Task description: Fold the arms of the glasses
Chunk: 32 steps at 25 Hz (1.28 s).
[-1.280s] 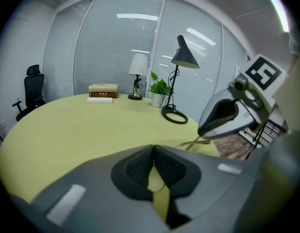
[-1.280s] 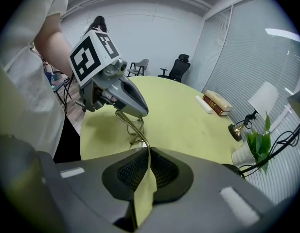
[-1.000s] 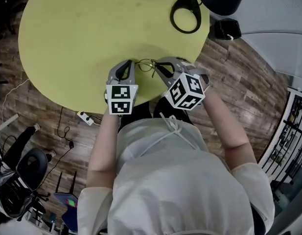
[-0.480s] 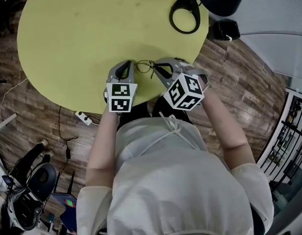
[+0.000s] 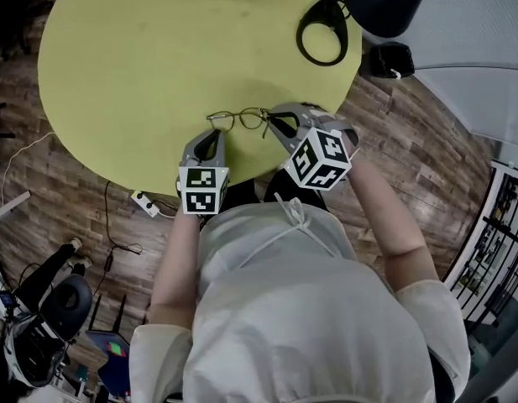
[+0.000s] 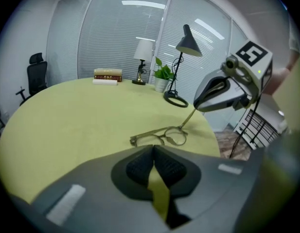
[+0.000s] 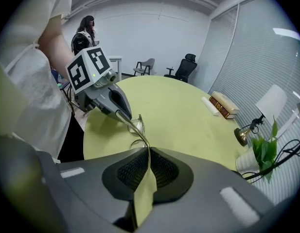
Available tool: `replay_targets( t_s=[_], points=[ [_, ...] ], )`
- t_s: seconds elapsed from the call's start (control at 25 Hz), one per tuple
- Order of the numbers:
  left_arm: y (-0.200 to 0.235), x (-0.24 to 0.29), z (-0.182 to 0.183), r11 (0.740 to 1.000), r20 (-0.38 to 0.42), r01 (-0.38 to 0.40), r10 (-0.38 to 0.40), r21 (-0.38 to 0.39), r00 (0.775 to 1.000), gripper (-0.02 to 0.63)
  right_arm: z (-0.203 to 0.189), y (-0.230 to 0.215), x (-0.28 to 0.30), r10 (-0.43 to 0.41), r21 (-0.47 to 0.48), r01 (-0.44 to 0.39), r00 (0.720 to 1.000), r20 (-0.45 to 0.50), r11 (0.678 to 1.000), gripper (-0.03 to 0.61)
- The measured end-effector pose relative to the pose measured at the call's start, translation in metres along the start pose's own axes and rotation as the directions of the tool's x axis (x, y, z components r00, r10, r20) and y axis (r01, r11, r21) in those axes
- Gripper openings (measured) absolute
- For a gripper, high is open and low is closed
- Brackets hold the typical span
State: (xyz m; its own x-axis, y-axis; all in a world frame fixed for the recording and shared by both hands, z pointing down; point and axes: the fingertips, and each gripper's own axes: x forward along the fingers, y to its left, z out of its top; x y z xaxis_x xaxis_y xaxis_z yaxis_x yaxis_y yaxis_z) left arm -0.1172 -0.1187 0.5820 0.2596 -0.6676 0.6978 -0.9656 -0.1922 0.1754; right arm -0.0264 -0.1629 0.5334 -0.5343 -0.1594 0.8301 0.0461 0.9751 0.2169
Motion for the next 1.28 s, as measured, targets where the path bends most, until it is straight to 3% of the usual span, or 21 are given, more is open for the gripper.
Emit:
replay_targets(
  t_s=[0.16, 0.28, 0.48, 0.64, 1.28],
  points=[
    [0.005, 0.003, -0.007, 0.993, -0.016, 0.003, -0.005, -0.117, 1.0, 0.006, 0.002, -0.001, 0.003, 0.018, -0.016, -0.018, 1.0, -0.003, 1.0, 0.015],
    [0.007, 0.007, -0.012, 0.987, -0.046, 0.006, -0.014, -0.159, 0.999, 0.006, 0.004, 0.0, 0.004, 0.022, -0.031, -0.023, 1.0, -0.007, 0.999, 0.015],
    [0.01, 0.013, -0.014, 0.985, -0.1, -0.008, -0.01, -0.175, 0.995, 0.006, 0.011, 0.002, 0.004, 0.033, -0.078, -0.034, 0.999, -0.005, 0.996, 0.015],
    [0.011, 0.013, -0.014, 0.979, -0.099, 0.007, -0.027, -0.203, 0.995, 0.006, 0.017, 0.005, 0.009, 0.05, -0.124, -0.051, 0.999, -0.013, 0.991, 0.014],
    [0.011, 0.01, -0.014, 0.984, -0.093, 0.002, -0.019, -0.18, 0.996, 0.006, 0.042, 0.011, 0.044, 0.106, -0.184, -0.118, 0.992, -0.074, 0.976, 0.015]
  ],
)
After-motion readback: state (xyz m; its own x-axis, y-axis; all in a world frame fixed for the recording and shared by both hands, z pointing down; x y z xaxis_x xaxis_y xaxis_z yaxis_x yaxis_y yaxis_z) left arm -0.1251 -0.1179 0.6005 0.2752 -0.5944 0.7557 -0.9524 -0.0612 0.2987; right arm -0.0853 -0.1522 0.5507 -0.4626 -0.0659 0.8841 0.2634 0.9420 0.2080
